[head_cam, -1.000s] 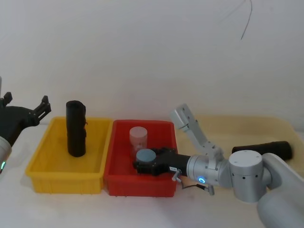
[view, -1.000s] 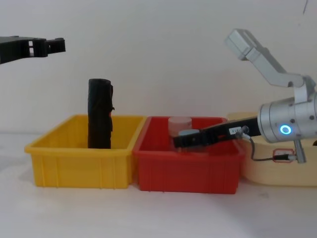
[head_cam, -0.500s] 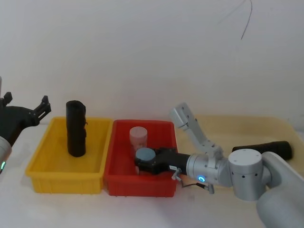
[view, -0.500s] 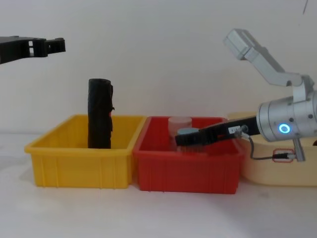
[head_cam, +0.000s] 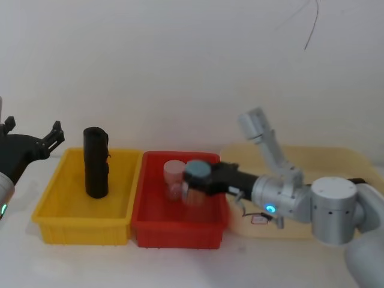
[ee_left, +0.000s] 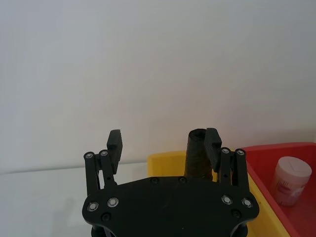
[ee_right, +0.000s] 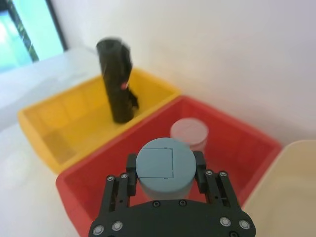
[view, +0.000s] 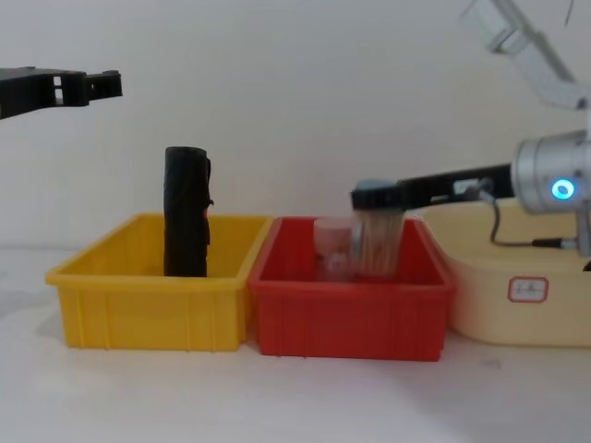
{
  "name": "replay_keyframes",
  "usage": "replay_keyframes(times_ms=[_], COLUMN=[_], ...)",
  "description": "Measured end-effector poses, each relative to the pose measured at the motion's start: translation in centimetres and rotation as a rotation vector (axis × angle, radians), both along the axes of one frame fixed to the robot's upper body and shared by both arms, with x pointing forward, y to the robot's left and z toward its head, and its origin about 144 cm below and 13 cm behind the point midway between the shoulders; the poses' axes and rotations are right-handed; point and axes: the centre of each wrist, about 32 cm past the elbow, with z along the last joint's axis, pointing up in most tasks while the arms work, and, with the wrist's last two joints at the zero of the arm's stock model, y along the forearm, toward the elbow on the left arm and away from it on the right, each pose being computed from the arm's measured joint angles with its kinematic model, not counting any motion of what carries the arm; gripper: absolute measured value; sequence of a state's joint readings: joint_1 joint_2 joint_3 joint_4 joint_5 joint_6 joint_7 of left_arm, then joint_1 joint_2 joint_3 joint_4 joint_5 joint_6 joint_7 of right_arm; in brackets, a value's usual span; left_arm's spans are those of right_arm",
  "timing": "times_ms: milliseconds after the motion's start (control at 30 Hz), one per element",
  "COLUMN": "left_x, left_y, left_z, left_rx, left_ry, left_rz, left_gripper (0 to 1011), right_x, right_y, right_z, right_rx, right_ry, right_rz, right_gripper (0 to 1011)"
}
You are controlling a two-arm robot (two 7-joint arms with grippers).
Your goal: Pick up the garbage bag with the one hand and transfer it to the other hand.
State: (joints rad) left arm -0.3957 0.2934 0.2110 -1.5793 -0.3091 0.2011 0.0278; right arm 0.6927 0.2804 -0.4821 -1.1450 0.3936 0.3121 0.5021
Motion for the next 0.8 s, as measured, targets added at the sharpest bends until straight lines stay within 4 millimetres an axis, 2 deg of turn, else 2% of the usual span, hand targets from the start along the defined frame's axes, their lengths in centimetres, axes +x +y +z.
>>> replay_keyframes(times_ms=[500, 800], left_x=[0.0, 0.0], left_y=[0.0, 0.0], left_z=[0.0, 0.0], left_rx=[0.0, 0.0], left_ry=[0.0, 0.0], left_rz=[0.0, 0.0], left_gripper=[1001, 1001], right_x=[-2.3, -3.5], right_y=[-4.7, -7.0], right_z=[2.6, 2.7], right_rx=[0.099, 0.109], right_ry=[-0.081, -0.079], right_rz=[-0.18, -0.272], right_gripper=[658, 676])
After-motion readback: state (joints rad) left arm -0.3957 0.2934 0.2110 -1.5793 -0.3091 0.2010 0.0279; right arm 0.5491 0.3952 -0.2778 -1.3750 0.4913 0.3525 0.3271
